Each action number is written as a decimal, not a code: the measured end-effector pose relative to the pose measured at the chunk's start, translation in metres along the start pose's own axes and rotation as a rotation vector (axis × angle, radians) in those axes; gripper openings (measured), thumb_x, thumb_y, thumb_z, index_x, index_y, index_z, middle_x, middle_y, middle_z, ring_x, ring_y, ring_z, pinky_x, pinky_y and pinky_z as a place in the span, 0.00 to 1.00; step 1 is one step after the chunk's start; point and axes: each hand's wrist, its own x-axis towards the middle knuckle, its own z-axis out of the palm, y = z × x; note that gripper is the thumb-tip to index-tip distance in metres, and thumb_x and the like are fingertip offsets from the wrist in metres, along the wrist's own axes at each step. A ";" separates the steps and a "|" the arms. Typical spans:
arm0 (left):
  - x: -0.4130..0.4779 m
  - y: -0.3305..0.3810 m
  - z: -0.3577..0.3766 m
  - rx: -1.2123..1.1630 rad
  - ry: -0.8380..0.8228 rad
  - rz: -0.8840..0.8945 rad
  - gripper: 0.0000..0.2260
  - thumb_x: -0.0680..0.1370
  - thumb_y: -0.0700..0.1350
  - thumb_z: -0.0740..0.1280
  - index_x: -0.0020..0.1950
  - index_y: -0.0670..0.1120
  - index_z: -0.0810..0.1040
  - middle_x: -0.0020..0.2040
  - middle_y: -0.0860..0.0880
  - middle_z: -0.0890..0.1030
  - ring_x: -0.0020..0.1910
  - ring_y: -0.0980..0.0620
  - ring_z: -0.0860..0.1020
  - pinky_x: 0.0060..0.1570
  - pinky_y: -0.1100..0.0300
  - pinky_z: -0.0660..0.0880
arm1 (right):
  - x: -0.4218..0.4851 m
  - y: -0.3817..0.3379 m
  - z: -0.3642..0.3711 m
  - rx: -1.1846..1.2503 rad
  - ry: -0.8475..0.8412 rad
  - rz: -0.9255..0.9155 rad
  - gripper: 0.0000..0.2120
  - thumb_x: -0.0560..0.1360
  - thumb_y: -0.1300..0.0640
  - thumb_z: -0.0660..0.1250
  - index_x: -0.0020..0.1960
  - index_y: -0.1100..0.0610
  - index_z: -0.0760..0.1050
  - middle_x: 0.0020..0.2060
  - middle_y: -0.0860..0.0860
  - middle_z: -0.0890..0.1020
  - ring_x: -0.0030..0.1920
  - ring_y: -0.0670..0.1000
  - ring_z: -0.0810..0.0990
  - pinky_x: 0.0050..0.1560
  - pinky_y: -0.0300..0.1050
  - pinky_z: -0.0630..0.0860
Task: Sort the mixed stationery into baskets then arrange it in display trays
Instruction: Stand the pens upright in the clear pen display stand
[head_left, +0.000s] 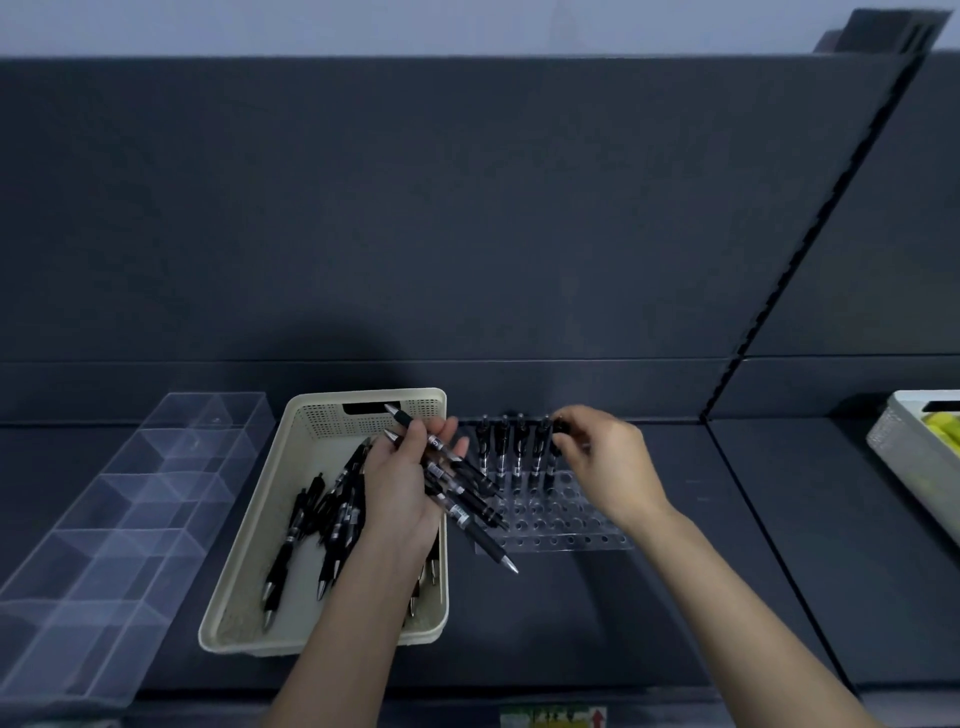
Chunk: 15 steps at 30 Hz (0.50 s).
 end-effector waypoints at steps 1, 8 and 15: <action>-0.001 0.000 0.000 -0.004 -0.008 0.004 0.06 0.81 0.38 0.60 0.49 0.38 0.74 0.45 0.43 0.80 0.49 0.48 0.84 0.51 0.49 0.80 | 0.000 0.000 -0.001 -0.005 -0.010 0.006 0.08 0.75 0.62 0.67 0.54 0.57 0.78 0.46 0.52 0.82 0.46 0.52 0.80 0.49 0.42 0.75; -0.011 0.001 0.005 0.022 -0.175 0.085 0.08 0.82 0.38 0.58 0.55 0.35 0.73 0.49 0.39 0.82 0.52 0.44 0.83 0.49 0.54 0.81 | -0.012 -0.019 -0.022 0.005 0.229 0.025 0.05 0.75 0.55 0.68 0.45 0.56 0.78 0.40 0.49 0.80 0.40 0.48 0.78 0.44 0.44 0.76; -0.021 -0.013 0.025 0.043 -0.360 0.093 0.05 0.82 0.39 0.58 0.53 0.40 0.73 0.51 0.41 0.84 0.55 0.44 0.81 0.51 0.54 0.80 | -0.025 -0.046 -0.013 0.568 -0.318 0.288 0.03 0.73 0.64 0.70 0.45 0.62 0.77 0.31 0.51 0.78 0.33 0.48 0.76 0.37 0.44 0.74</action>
